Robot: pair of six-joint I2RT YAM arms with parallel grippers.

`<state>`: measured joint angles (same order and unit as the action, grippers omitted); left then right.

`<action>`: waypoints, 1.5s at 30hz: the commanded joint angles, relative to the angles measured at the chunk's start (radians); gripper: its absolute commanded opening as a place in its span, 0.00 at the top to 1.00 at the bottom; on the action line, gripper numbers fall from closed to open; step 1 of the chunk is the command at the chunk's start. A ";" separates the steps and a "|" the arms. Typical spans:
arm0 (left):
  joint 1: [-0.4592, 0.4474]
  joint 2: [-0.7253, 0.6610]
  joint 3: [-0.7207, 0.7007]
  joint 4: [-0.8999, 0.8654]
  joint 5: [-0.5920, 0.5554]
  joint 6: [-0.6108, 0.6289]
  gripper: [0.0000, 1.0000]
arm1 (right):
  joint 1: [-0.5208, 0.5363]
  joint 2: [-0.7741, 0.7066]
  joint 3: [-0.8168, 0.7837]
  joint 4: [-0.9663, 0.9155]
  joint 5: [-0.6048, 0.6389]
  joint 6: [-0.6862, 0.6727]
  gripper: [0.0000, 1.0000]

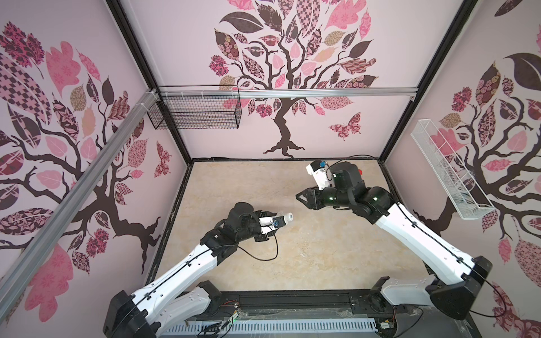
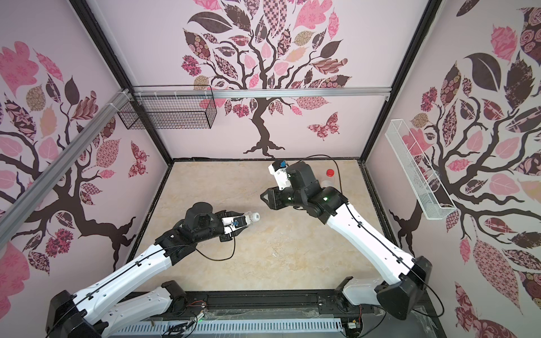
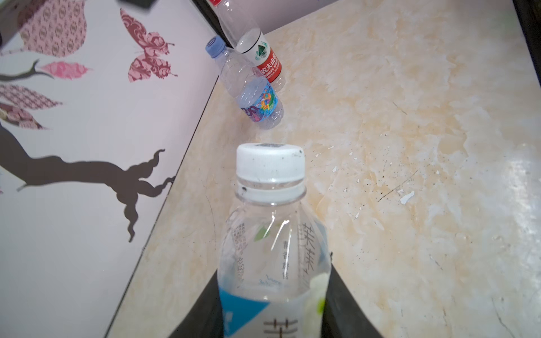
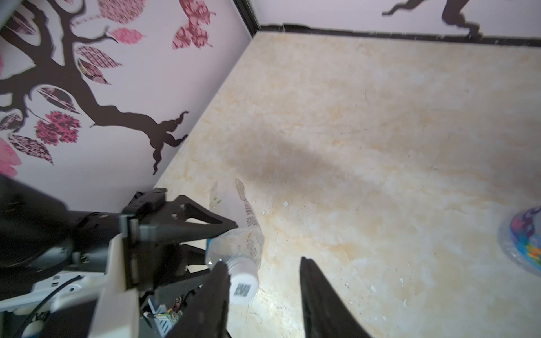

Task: Screw on the bottle caps
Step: Screw the bottle cap onto the plastic bottle, then place the plastic bottle at the center of the board.

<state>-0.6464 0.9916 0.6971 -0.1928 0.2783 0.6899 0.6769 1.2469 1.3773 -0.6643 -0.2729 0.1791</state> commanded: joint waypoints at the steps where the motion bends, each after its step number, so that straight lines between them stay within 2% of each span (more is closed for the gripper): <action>1: 0.014 -0.011 -0.021 0.164 0.096 -0.185 0.69 | 0.004 -0.070 -0.073 0.049 -0.029 -0.071 0.49; 3: 0.014 0.001 -0.016 0.202 0.125 -0.222 0.69 | 0.008 -0.088 -0.120 0.097 -0.059 -0.031 0.46; 6: 0.014 0.018 -0.013 0.259 0.187 -0.267 0.68 | 0.052 -0.082 -0.183 0.191 -0.028 0.046 0.40; 10: 0.015 0.028 -0.032 0.326 0.225 -0.306 0.68 | 0.102 -0.012 -0.186 0.248 0.025 0.092 0.39; 14: 0.014 0.035 -0.028 0.324 0.225 -0.312 0.67 | 0.117 0.028 -0.170 0.311 -0.006 0.124 0.41; 17: 0.014 0.036 -0.028 0.342 0.186 -0.334 0.67 | 0.121 0.048 -0.160 0.304 -0.016 0.132 0.51; 21: 0.014 0.041 -0.031 0.380 0.160 -0.363 0.63 | 0.122 0.029 -0.191 0.323 0.026 0.118 0.76; 22: 0.014 0.042 -0.036 0.386 0.153 -0.370 0.61 | 0.121 0.024 -0.193 0.324 0.039 0.110 0.83; 24: 0.014 0.038 -0.047 0.396 0.132 -0.376 0.56 | 0.122 0.020 -0.181 0.296 0.084 0.080 0.91; 27: 0.014 0.020 -0.083 0.430 0.062 -0.398 0.30 | 0.122 0.025 -0.146 0.231 0.179 -0.013 0.95; 30: 0.014 -0.014 -0.106 0.410 0.007 -0.390 0.15 | 0.120 0.039 -0.109 0.169 0.292 -0.149 0.97; 31: 0.016 -0.031 -0.110 0.386 -0.013 -0.384 0.05 | 0.115 0.052 -0.096 0.148 0.331 -0.189 0.97; 32: 0.020 -0.046 -0.111 0.363 -0.034 -0.380 0.02 | 0.101 0.068 -0.085 0.132 0.361 -0.215 0.97; 37: 0.078 -0.117 -0.095 0.172 -0.155 -0.424 0.02 | 0.021 0.172 -0.039 0.109 0.430 -0.250 0.96; 40: 0.175 -0.121 -0.072 0.074 -0.194 -0.517 0.02 | -0.001 0.249 0.009 0.113 0.452 -0.264 0.94; 43: 0.269 -0.102 -0.042 -0.017 -0.243 -0.614 0.02 | -0.018 0.327 0.064 0.086 0.429 -0.247 0.94; 45: 0.283 -0.094 -0.037 -0.052 -0.289 -0.632 0.02 | -0.021 0.362 0.088 0.063 0.401 -0.226 0.93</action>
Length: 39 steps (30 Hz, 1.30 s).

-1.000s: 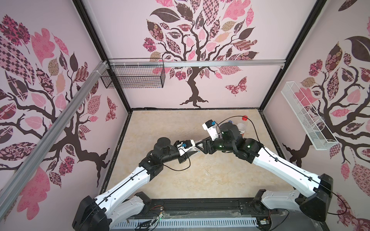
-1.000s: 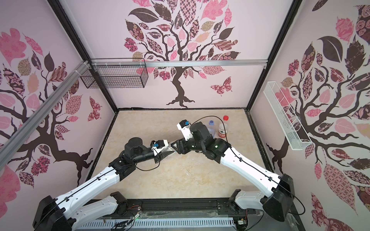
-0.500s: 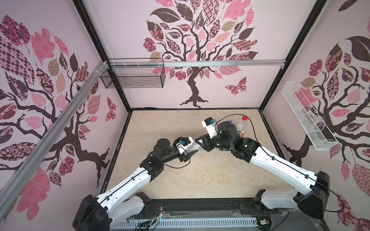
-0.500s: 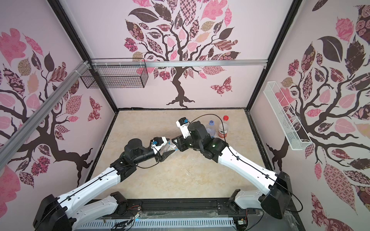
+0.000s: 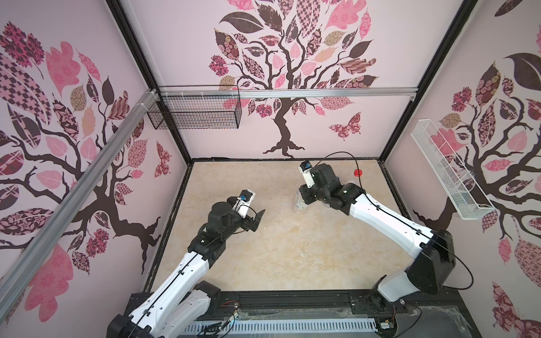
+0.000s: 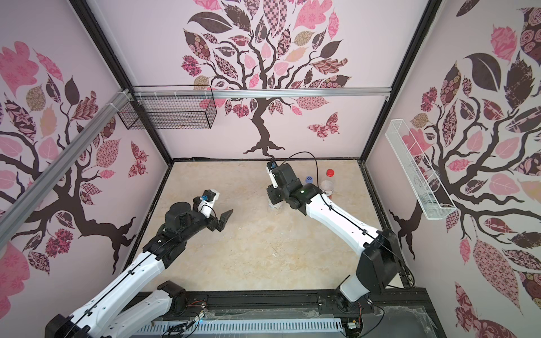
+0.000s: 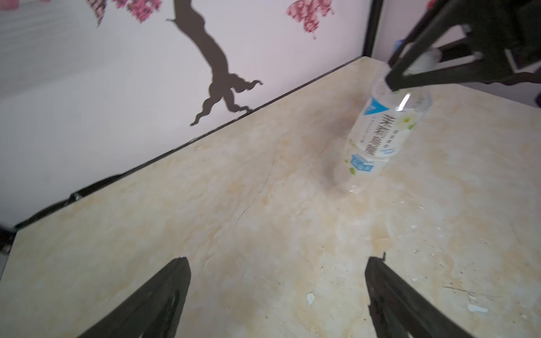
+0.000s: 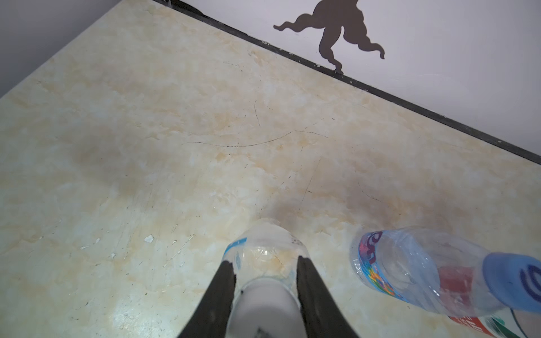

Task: Screw on the bottle caps
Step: Place the plastic bottle at the center of the board, then reset both arms

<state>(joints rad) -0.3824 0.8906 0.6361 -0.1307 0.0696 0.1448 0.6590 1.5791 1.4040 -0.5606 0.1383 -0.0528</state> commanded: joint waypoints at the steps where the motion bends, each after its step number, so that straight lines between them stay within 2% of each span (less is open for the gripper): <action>1: 0.019 0.005 0.025 -0.121 -0.088 -0.086 0.02 | -0.004 0.042 0.069 -0.048 -0.025 0.016 0.92; 6: 0.020 0.006 0.035 -0.140 -0.072 -0.085 0.02 | -0.019 0.098 0.114 -0.138 -0.102 0.064 0.88; 10: 0.019 0.009 0.048 -0.164 -0.060 -0.069 0.02 | -0.026 0.122 0.135 -0.185 -0.087 0.065 0.72; 18: 0.019 0.014 0.047 -0.162 -0.060 -0.062 0.02 | -0.030 0.135 0.194 -0.218 -0.137 0.052 0.51; 22: 0.019 0.015 0.046 -0.161 -0.059 -0.059 0.02 | -0.031 0.111 0.196 -0.209 -0.146 0.039 0.42; 26: 0.019 0.017 0.042 -0.156 -0.059 -0.057 0.02 | -0.031 0.088 0.196 -0.206 -0.145 0.042 0.39; 30: 0.019 0.019 0.043 -0.146 -0.061 -0.071 0.02 | -0.030 0.013 0.182 -0.153 -0.163 0.062 0.35; 32: 0.019 0.024 0.053 -0.136 -0.054 -0.096 0.02 | -0.030 -0.048 0.188 -0.145 -0.154 0.072 0.28; 33: 0.019 0.028 0.060 -0.131 -0.042 -0.112 0.02 | -0.031 -0.093 0.172 -0.137 -0.124 0.058 0.04; 34: 0.019 0.032 0.068 -0.125 -0.035 -0.128 0.02 | -0.038 -0.145 0.142 -0.123 -0.078 0.038 0.01; 36: 0.020 0.040 0.069 -0.102 -0.052 -0.163 0.02 | -0.074 -0.261 0.007 -0.046 -0.002 0.008 0.01; 39: 0.036 0.054 0.037 -0.046 -0.119 -0.214 0.02 | -0.202 -0.437 -0.250 0.126 0.019 -0.011 0.01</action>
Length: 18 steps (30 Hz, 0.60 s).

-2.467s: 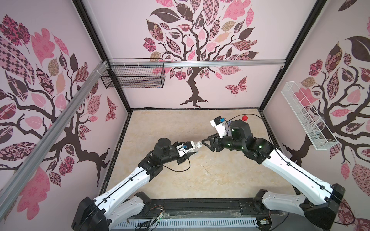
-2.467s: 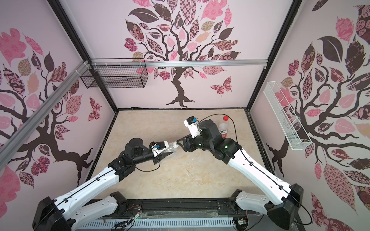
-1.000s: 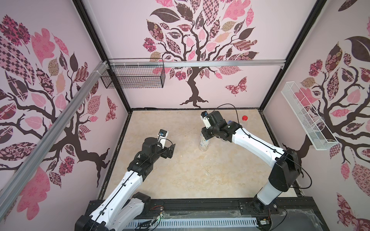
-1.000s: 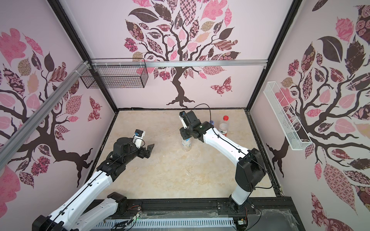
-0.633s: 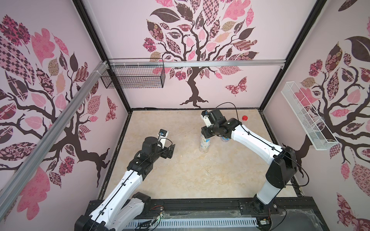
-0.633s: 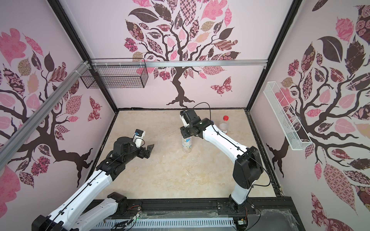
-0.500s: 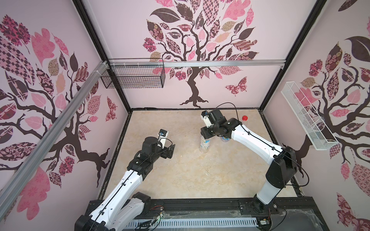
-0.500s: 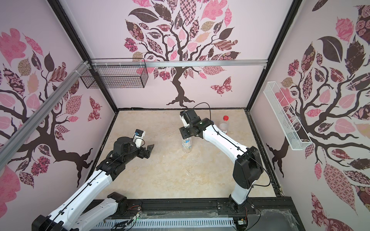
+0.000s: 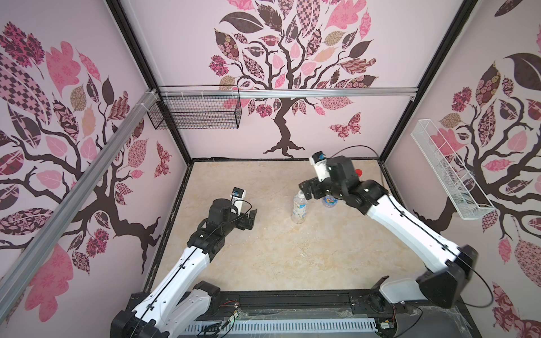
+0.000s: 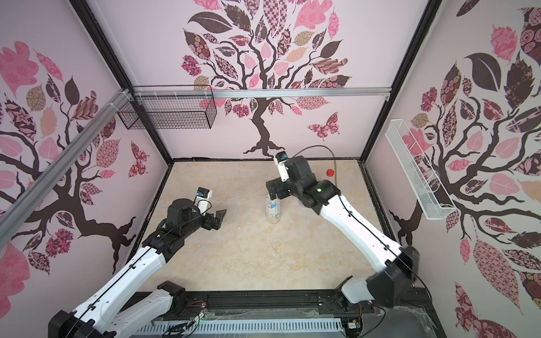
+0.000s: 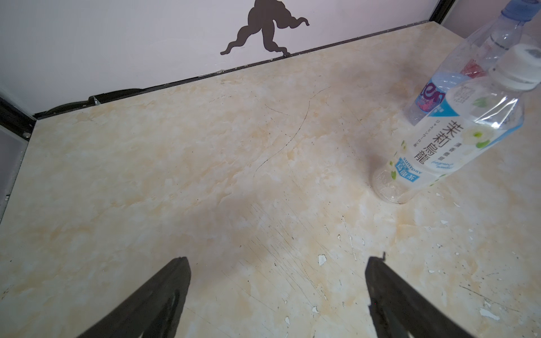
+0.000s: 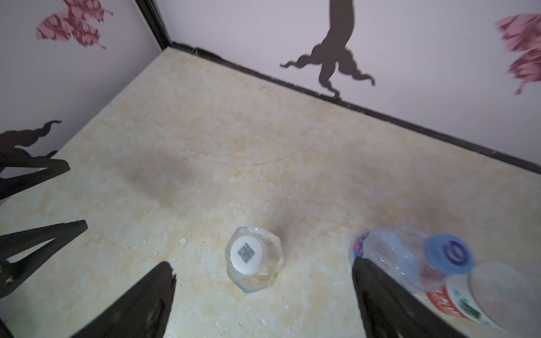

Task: Screw on the bottle caps
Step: Reset both arms

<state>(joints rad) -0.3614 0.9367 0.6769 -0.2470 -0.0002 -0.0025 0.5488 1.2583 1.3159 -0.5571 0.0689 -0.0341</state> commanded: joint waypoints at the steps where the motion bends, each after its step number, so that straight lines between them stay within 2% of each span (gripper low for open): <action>1: 0.031 0.017 -0.024 0.092 -0.086 -0.095 0.02 | -0.145 -0.167 -0.248 0.176 0.104 -0.019 0.01; 3: 0.077 0.030 -0.058 0.126 -0.152 -0.162 0.02 | -0.245 -0.236 -0.403 0.286 0.116 0.015 0.01; 5: 0.106 0.043 -0.091 0.172 -0.220 -0.178 0.02 | -0.333 -0.267 -0.541 0.403 0.122 0.069 0.01; 7: 0.123 0.072 -0.114 0.225 -0.307 -0.155 0.02 | -0.381 -0.264 -0.678 0.560 0.183 0.140 0.01; 9: 0.167 0.109 -0.139 0.292 -0.367 -0.145 0.02 | -0.388 -0.230 -0.816 0.795 0.205 0.112 0.01; 11: 0.229 0.150 -0.168 0.390 -0.384 -0.147 0.02 | -0.388 -0.152 -0.926 1.046 0.231 0.067 0.01; 13: 0.266 0.216 -0.204 0.548 -0.371 -0.100 0.02 | -0.393 -0.038 -0.968 1.242 0.266 0.030 0.01; 15: 0.282 0.283 -0.217 0.645 -0.346 -0.057 0.02 | -0.399 0.039 -0.939 1.246 0.244 -0.042 0.01; 18: 0.315 0.383 -0.262 0.833 -0.289 -0.022 0.02 | -0.418 0.164 -0.983 1.471 0.240 -0.064 0.01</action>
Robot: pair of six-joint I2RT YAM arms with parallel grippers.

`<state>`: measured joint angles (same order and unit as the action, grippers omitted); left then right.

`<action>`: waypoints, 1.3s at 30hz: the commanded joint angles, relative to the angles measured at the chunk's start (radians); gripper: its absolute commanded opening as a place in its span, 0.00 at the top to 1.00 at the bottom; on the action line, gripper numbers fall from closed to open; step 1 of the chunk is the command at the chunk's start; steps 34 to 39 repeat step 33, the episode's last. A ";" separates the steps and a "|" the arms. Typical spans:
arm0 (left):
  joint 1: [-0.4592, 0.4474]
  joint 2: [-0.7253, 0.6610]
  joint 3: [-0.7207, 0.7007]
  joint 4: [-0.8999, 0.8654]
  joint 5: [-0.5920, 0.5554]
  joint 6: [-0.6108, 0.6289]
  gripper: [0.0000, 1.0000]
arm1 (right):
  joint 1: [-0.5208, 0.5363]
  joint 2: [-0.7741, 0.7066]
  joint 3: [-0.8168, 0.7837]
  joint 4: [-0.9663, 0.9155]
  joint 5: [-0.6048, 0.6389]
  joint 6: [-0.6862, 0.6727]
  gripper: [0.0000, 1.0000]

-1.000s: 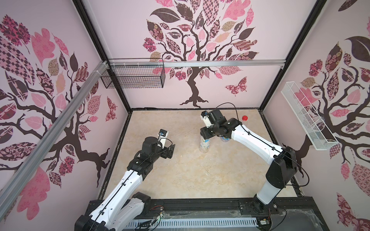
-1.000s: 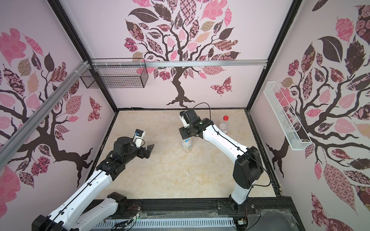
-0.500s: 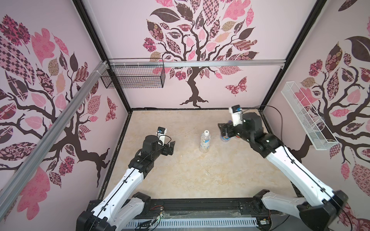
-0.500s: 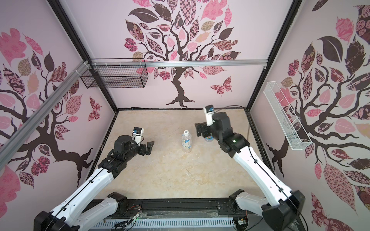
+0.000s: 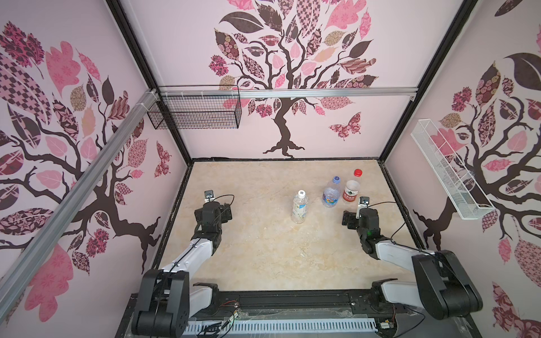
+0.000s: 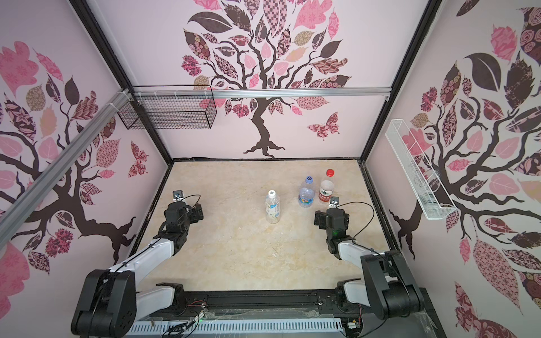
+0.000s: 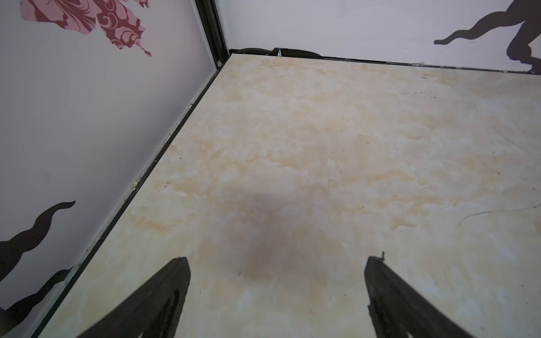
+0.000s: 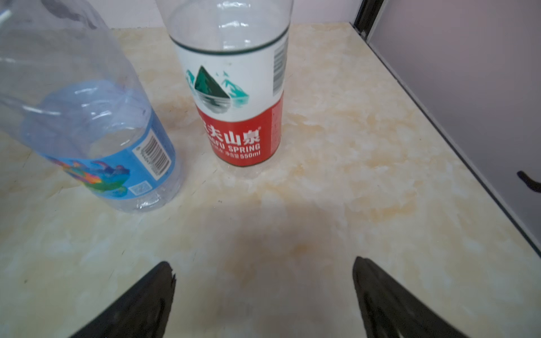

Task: Screw on the bottle caps
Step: Reset both arms

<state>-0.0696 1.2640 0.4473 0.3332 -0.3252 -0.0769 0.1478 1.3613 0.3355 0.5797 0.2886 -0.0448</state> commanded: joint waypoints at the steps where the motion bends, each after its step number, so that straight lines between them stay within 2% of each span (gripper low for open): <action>1: 0.046 0.089 -0.060 0.335 0.069 0.048 0.02 | -0.028 0.093 -0.022 0.374 -0.016 -0.046 0.01; 3: 0.107 0.145 -0.105 0.489 0.128 -0.015 0.02 | -0.049 0.197 -0.076 0.561 -0.085 -0.048 0.01; 4: 0.150 0.169 -0.126 0.545 0.202 -0.048 0.02 | -0.060 0.241 -0.078 0.635 -0.108 -0.047 0.01; 6: 0.168 0.227 -0.159 0.678 0.254 -0.054 0.02 | -0.080 0.232 -0.049 0.566 -0.135 -0.031 0.01; 7: 0.165 0.247 -0.163 0.675 0.328 -0.019 0.02 | -0.093 0.221 -0.027 0.505 -0.154 -0.023 0.01; 9: 0.130 0.354 -0.154 0.819 0.361 0.032 0.02 | -0.100 0.226 0.013 0.441 -0.165 -0.021 0.01; 10: 0.119 0.324 -0.119 0.716 0.382 0.059 0.02 | -0.100 0.231 0.032 0.411 -0.149 -0.016 0.01; 11: 0.110 0.279 -0.072 0.536 0.378 0.077 0.02 | -0.100 0.227 0.049 0.369 -0.120 0.001 0.01; 12: 0.114 0.299 -0.068 0.545 0.385 0.072 0.02 | -0.102 0.221 0.059 0.346 -0.109 -0.001 0.01; 13: 0.125 0.337 -0.083 0.660 0.399 0.054 0.02 | -0.101 0.222 0.054 0.353 -0.110 -0.002 0.01; 15: 0.123 0.290 -0.057 0.522 0.344 0.052 0.02 | -0.100 0.226 0.050 0.369 -0.111 -0.004 0.01; 18: 0.112 0.327 -0.066 0.604 0.302 0.042 0.02 | -0.100 0.226 0.053 0.365 -0.111 -0.005 0.01; 20: 0.111 0.300 -0.058 0.536 0.304 0.047 0.02 | -0.100 0.223 0.053 0.359 -0.111 -0.004 0.01; 24: 0.111 0.322 -0.064 0.590 0.302 0.043 0.02 | -0.100 0.227 0.056 0.358 -0.111 -0.004 0.01; 39: 0.110 0.316 -0.065 0.582 0.304 0.044 0.02 | -0.100 0.225 0.055 0.358 -0.111 -0.003 0.01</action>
